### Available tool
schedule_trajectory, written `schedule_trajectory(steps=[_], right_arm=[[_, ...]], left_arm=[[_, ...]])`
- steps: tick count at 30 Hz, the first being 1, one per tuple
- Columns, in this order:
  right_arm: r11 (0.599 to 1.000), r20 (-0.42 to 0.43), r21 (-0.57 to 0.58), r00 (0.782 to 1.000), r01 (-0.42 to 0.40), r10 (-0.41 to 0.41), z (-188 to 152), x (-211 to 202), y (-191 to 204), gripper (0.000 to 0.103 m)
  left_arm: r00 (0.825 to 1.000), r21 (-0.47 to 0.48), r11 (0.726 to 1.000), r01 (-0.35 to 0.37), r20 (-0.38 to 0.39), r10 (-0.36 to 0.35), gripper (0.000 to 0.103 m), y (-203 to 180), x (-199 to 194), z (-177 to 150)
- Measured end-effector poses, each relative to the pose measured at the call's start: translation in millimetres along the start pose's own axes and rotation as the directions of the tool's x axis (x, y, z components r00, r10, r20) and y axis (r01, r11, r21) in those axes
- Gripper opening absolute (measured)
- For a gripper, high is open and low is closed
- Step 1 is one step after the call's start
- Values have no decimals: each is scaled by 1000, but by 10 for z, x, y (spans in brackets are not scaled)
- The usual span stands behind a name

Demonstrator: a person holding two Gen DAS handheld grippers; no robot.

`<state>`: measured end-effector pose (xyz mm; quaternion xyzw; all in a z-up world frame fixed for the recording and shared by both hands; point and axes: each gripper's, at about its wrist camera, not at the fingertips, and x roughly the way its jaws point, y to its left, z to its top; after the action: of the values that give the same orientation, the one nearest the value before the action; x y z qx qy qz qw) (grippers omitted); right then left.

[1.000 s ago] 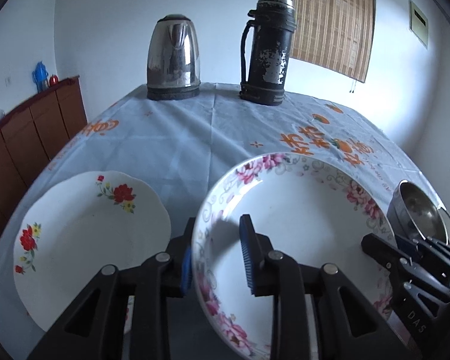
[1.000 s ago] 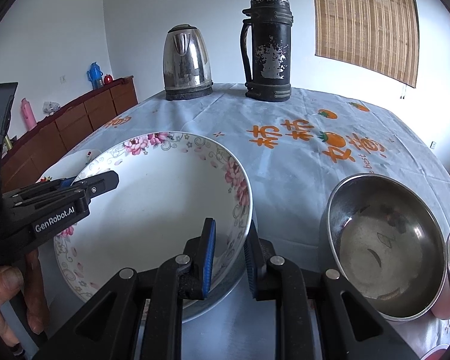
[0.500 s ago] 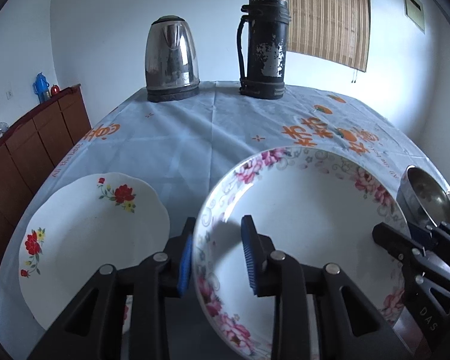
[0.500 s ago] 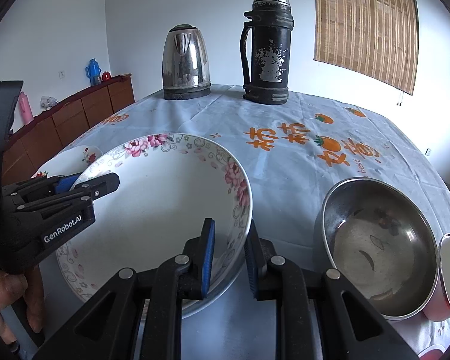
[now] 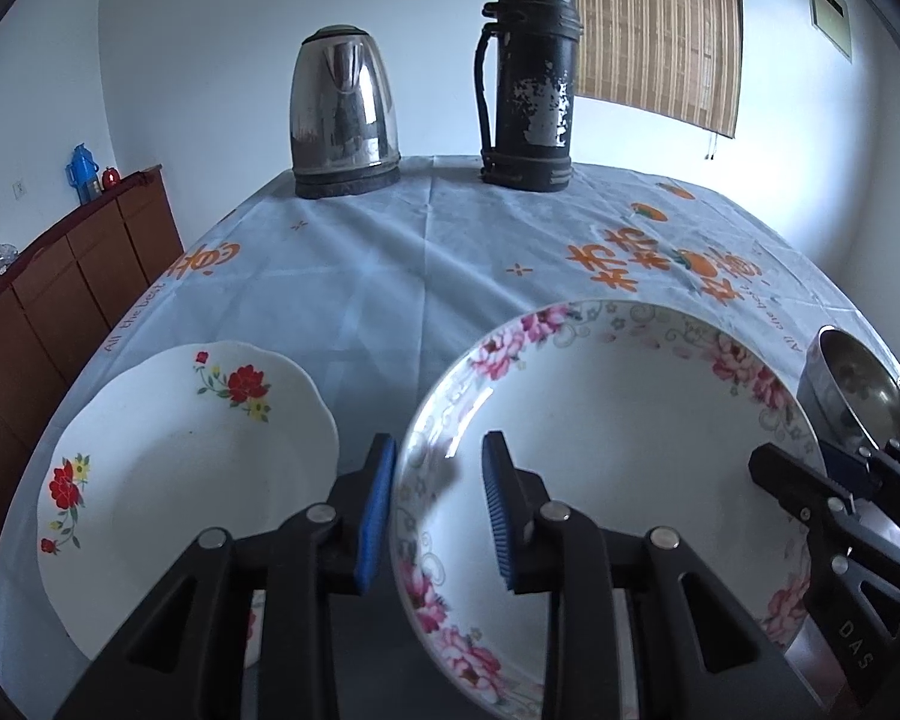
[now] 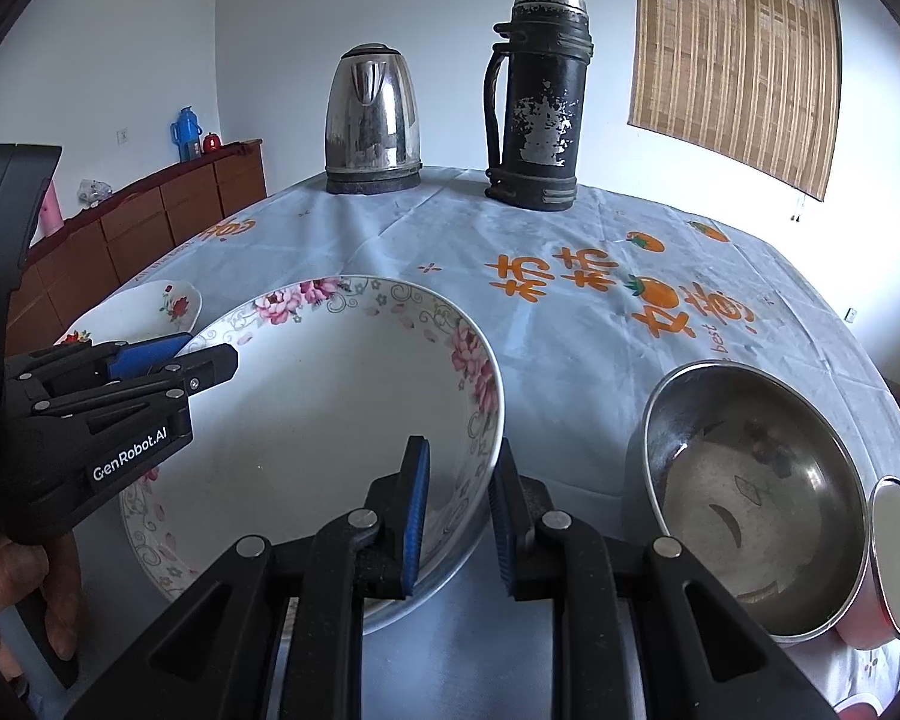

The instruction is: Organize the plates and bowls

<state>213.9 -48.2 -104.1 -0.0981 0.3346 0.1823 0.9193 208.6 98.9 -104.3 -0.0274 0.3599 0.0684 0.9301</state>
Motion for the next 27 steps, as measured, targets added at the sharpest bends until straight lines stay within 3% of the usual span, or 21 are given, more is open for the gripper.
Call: schedule_trajectory(steps=[27], right_arm=[[1000, 1, -5, 1000, 5, -5, -1, 5, 7, 22]], left_arm=[[1000, -26, 999, 27, -1, -27, 27, 55, -6, 1]])
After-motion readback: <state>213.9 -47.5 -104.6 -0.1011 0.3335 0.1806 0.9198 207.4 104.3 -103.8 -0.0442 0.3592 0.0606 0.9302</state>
